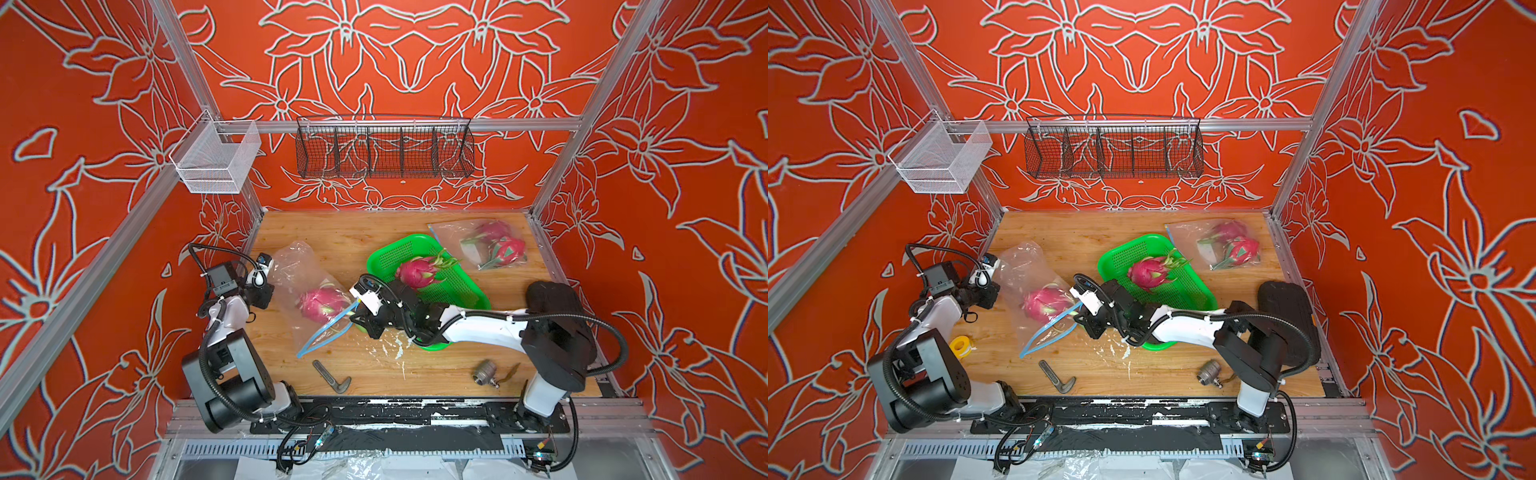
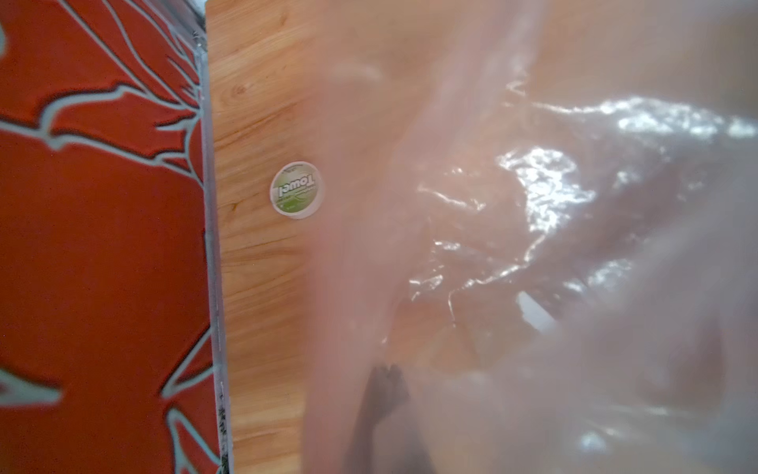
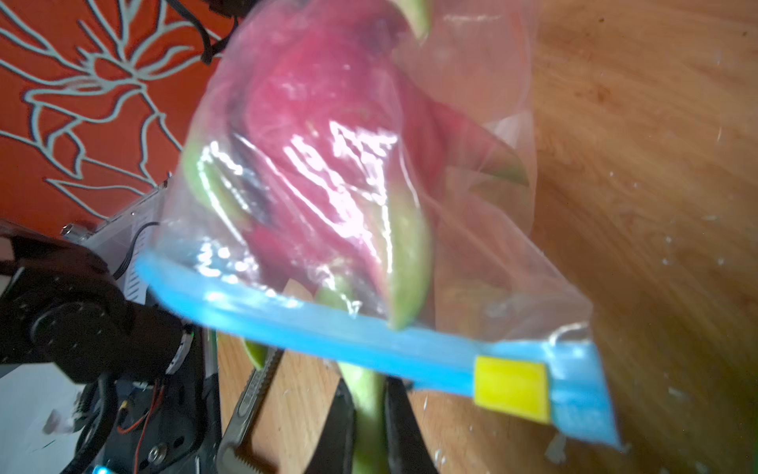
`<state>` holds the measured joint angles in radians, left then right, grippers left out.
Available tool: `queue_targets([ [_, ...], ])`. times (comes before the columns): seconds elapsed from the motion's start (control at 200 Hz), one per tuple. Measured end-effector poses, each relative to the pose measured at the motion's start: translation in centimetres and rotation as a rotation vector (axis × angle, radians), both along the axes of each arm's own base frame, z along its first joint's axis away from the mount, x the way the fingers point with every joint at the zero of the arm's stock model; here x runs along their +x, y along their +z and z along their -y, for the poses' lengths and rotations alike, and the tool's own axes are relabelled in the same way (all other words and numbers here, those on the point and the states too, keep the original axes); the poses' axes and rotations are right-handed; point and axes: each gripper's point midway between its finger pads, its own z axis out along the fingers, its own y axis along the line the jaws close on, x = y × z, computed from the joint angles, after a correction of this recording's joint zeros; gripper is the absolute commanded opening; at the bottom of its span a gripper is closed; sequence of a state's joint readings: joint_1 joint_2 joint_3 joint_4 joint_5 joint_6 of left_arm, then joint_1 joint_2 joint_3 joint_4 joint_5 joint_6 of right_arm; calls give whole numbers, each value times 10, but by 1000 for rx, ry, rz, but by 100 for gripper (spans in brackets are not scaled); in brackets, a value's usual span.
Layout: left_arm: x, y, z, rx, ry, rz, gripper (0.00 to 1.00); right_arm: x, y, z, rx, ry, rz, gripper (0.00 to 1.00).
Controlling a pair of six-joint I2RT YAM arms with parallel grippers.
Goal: Open the zip-top bag and take out the dragon fruit
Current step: Pick up the dragon fruit from the zipper food storage bag, then place the zipper food storage bag at the center of the board.
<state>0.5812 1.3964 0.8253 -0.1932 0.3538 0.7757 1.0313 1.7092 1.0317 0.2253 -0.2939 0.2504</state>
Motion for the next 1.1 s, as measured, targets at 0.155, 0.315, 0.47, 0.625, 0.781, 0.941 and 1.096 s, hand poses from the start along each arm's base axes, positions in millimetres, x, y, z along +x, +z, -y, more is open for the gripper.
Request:
queue_targets([
  [0.155, 19, -2, 11, -23, 37, -10, 0, -15, -15, 26, -98, -3, -58, 0],
  [0.315, 34, -5, 16, -105, 94, -39, 0, -34, -9, 58, -161, 5, -74, 0],
  [0.47, 54, -1, -4, -150, 210, -71, 0, -48, 11, 82, -165, 23, -48, 0],
  [0.625, 59, 1, -21, -131, 293, -66, 0, -65, 18, 113, -190, 19, -47, 0],
  [0.781, 60, -4, -11, -134, 291, -83, 0, -56, 47, 139, -174, -56, 4, 0],
  [0.941, 62, -5, 1, -164, 269, -88, 31, -16, 85, 172, -132, -231, 64, 0],
  [1.096, 66, -6, 18, -181, 232, -100, 80, 13, 83, 211, -237, -399, 103, 0],
])
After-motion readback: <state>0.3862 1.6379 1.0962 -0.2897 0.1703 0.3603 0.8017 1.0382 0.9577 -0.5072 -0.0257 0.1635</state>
